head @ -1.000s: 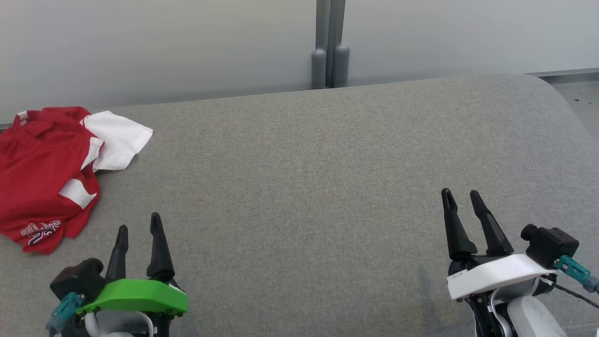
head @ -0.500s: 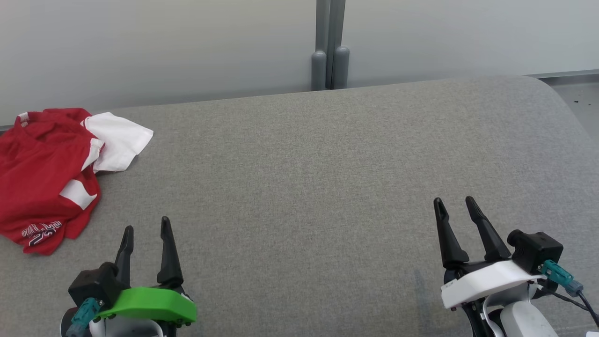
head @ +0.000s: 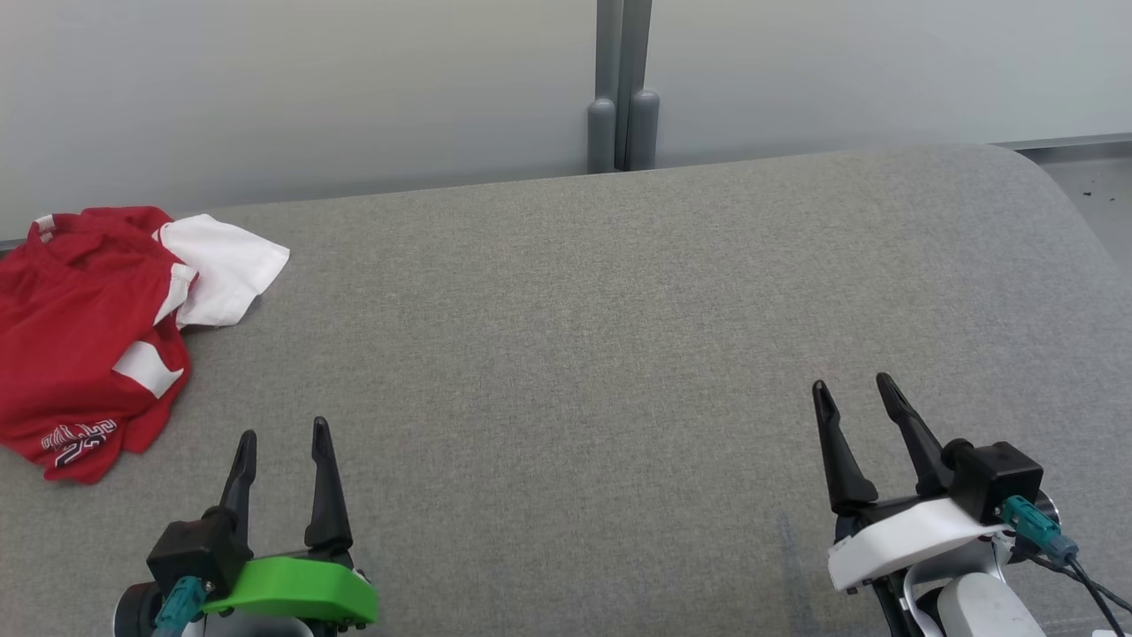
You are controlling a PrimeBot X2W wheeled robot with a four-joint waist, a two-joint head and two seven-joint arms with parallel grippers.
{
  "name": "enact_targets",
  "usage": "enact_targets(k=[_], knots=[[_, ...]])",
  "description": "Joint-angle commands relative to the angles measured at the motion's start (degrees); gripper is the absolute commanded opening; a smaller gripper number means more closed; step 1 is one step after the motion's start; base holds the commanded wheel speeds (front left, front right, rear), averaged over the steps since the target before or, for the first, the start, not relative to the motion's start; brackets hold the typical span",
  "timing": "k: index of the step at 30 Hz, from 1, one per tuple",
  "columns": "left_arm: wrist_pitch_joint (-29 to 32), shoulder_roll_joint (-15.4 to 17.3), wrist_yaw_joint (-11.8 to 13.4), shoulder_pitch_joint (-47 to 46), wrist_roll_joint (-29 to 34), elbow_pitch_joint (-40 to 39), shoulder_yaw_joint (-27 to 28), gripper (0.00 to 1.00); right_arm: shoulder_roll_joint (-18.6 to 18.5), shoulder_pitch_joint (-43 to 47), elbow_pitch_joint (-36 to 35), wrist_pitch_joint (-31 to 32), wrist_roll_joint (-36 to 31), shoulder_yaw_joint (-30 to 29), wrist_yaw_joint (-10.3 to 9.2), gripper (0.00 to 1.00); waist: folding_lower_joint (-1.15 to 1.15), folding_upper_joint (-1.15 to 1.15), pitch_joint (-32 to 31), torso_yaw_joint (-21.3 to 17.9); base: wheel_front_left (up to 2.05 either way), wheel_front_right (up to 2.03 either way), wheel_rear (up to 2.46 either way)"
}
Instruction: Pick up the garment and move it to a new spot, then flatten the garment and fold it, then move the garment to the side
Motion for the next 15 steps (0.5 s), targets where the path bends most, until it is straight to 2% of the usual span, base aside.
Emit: enact_targets(k=[1,15], knots=[[-0.5,0.4,-0.1,1.0,1.4,-0.4,-0.2,1.0,0.1,0.6,-0.3,-0.3,-1.7,-0.4,0.03,1.0,0.0,0.0,0.0,0.0,0.0,0.0,0.0],[-2.4,0.4,0.6,2.4,5.3,-0.9,-0.8,1.0,1.2,1.4,-1.3,-0.3,-8.6,-1.8,0.03,1.0,0.0,0.0,-0.1,0.1,0.0,0.0,0.0]])
